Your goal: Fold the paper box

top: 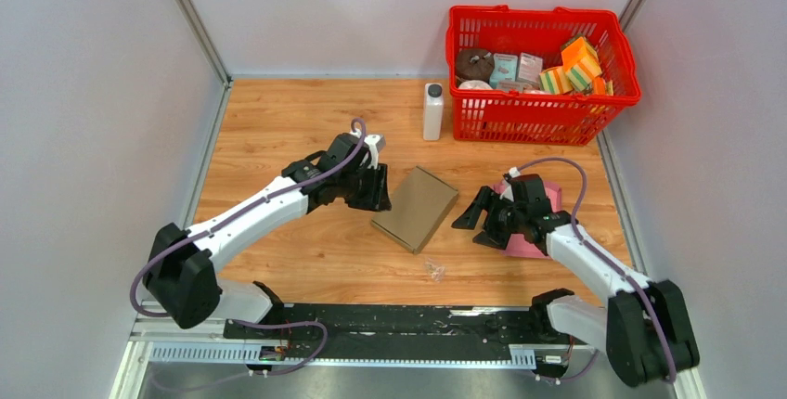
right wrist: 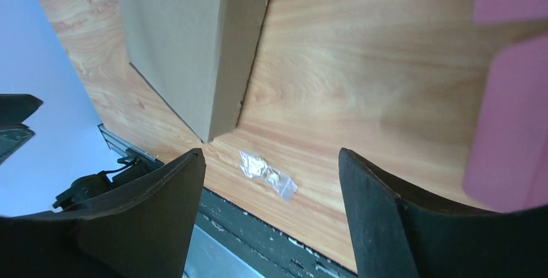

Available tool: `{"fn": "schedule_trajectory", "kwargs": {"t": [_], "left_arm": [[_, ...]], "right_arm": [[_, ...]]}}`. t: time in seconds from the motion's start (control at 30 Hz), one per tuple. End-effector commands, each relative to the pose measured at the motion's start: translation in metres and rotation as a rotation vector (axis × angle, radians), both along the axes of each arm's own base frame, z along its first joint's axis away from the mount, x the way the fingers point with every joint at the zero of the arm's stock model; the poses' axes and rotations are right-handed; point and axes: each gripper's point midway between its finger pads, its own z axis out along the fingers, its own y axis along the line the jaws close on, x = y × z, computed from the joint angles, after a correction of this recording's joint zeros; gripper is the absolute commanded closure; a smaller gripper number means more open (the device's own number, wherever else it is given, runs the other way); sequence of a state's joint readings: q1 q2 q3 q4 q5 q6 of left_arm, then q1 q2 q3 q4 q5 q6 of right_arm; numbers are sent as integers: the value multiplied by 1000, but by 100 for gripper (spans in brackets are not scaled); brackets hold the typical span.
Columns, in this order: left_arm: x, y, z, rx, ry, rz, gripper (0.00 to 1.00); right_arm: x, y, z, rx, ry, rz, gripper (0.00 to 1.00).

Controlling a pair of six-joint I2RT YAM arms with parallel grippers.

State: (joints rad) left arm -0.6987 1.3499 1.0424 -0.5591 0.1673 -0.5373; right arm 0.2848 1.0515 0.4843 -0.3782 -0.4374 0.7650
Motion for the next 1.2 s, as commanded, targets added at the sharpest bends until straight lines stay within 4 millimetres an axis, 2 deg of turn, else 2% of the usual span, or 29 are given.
{"fn": "schedule_trajectory", "kwargs": {"t": [0.0, 0.03, 0.07, 0.1, 0.17, 0.2, 0.23, 0.27, 0.3, 0.33, 0.4, 0.47, 0.5, 0.53, 0.6, 0.63, 0.67, 0.7, 0.77, 0.8, 0.87, 0.9, 0.93, 0.97, 1.0, 1.03, 1.07, 1.1, 1.17], "left_arm": [[27, -4, -1, 13, -27, 16, 53], [31, -3, 0, 8, -28, 34, 54], [34, 1, -1, 1, -32, 55, 54], [38, 1, 14, -39, -82, 73, 54], [36, 13, 18, -23, -112, 103, 53], [35, 22, 28, -22, -142, 114, 53], [33, 29, 30, -11, -154, 129, 53], [28, 40, 25, 14, -150, 148, 53], [24, 48, 35, -4, -176, 167, 53], [20, 54, 32, 0, -175, 178, 53], [8, 67, 46, -5, -203, 197, 53], [-1, 83, 50, 24, -214, 227, 53], [-7, 91, 63, 10, -250, 243, 53], [-11, 97, 70, 10, -269, 257, 53], [-21, 116, 85, 17, -319, 302, 52], [-23, 122, 90, 17, -339, 314, 51], [-27, 131, 95, 26, -360, 335, 50], [-28, 135, 97, 33, -368, 344, 50], [-30, 140, 99, 43, -372, 344, 48], [-31, 140, 100, 43, -372, 339, 48], [-30, 138, 104, 29, -384, 329, 48], [-29, 134, 105, 13, -390, 322, 47], [-26, 127, 105, -20, -398, 303, 47], [-25, 121, 105, -36, -392, 287, 47], [-24, 115, 106, -56, -388, 269, 47], [-25, 102, 107, -102, -377, 225, 47], [-24, 93, 103, -118, -353, 195, 47], [-25, 85, 102, -143, -337, 166, 47], [-28, 64, 95, -205, -288, 100, 47]], "right_arm": [[49, 27, 11, 99, -125, 54, 25], [59, 35, 11, 117, -134, 67, 30], [69, 42, -3, 116, -75, 76, 33], [76, 53, -4, 128, -95, 95, 34], [89, 61, -15, 112, -87, 64, 36], [96, 71, -10, 106, -112, 75, 39], [100, 75, -17, 85, -102, 72, 43], [106, 80, -20, 58, -109, 66, 56], [119, 105, -2, 76, -159, 107, 58], [120, 116, -20, 55, -112, 124, 59], [128, 152, -21, 21, -140, 155, 60], [154, 186, -21, -23, -150, 156, 61], [150, 208, -21, -25, -149, 181, 62], [165, 234, -13, -1, -167, 174, 63], [159, 282, -1, 74, -165, 191, 65], [158, 300, -17, 80, -140, 190, 65], [165, 332, 15, 164, -187, 201, 64], [152, 354, 20, 203, -174, 218, 63], [155, 371, 43, 251, -231, 227, 57], [159, 363, 63, 253, -271, 240, 54], [157, 331, 57, 179, -257, 258, 45], [160, 297, 79, 138, -259, 238, 42], [158, 272, 80, 66, -311, 276, 38], [158, 225, 53, -57, -288, 236, 24], [145, 186, 73, -140, -295, 225, 17], [141, 152, 70, -237, -303, 235, 13], [147, 102, 61, -356, -285, 180, 10], [118, 55, 51, -490, -198, 190, 9], [110, -30, 45, -752, -151, 96, 6]]}}
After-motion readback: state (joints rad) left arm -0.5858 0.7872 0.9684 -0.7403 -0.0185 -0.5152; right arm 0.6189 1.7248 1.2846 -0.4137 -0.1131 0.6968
